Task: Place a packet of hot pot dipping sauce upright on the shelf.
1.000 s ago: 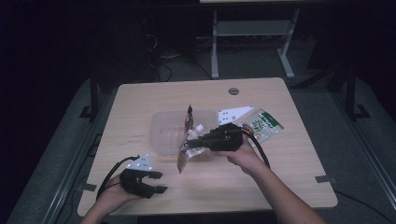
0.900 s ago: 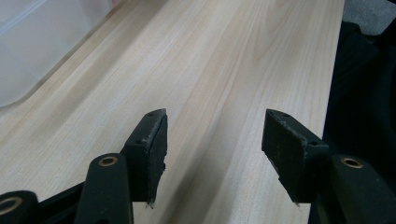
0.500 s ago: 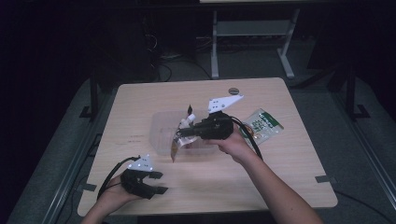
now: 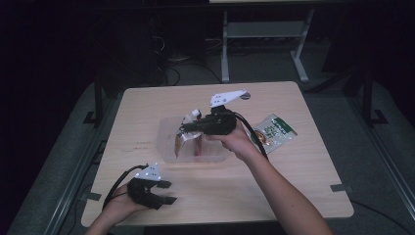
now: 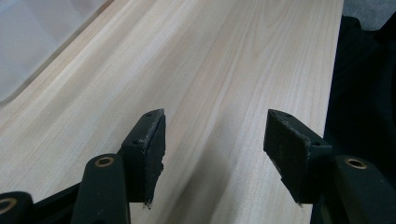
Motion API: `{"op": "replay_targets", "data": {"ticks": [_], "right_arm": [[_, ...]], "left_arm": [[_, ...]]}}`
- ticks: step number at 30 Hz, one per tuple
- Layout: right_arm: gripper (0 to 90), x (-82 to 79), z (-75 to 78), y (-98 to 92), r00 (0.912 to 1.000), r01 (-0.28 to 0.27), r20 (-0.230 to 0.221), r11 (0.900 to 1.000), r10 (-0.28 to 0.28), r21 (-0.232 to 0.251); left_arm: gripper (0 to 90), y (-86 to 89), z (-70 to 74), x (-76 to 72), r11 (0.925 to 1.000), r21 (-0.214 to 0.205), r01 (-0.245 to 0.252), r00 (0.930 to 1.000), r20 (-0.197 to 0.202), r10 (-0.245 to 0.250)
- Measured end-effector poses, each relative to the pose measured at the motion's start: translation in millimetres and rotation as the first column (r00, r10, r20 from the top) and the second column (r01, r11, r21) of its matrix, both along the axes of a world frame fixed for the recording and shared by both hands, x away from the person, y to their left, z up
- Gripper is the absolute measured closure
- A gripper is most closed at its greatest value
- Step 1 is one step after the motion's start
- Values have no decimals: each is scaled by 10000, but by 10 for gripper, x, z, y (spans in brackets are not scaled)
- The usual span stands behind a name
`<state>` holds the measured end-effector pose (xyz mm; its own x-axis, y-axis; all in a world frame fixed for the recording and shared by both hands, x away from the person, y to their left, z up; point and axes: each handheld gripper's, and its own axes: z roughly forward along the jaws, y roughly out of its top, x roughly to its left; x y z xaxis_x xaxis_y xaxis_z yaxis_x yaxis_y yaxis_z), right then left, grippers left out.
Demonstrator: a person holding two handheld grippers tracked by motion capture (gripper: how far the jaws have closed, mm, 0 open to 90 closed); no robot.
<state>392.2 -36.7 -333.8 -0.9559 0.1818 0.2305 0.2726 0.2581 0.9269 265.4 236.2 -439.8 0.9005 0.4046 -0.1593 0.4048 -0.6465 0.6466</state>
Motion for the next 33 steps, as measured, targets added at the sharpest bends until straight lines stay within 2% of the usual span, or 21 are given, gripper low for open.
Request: {"op": "replay_targets", "data": {"ticks": [15,21,24,33], "right_arm": [[895,251,-73,225,9995,307,-58,9990,-309,-329],[894,321,-158,296,9991,392,-110,9967,-401,-707],[895,334,-167,291,9989,402,-223,9971,-418,-647],[894,322,-153,232,9989,452,-81,9956,-460,-822]], "left_arm": [[386,-17,-16,-4,10000,-7,72,9999,-77,-72],[386,-12,-19,-3,10000,-1,60,9999,-97,-60],[386,-13,-23,-3,10000,42,78,9999,-128,-77],[386,-19,-28,0,9999,83,102,9998,-166,-101]]}}
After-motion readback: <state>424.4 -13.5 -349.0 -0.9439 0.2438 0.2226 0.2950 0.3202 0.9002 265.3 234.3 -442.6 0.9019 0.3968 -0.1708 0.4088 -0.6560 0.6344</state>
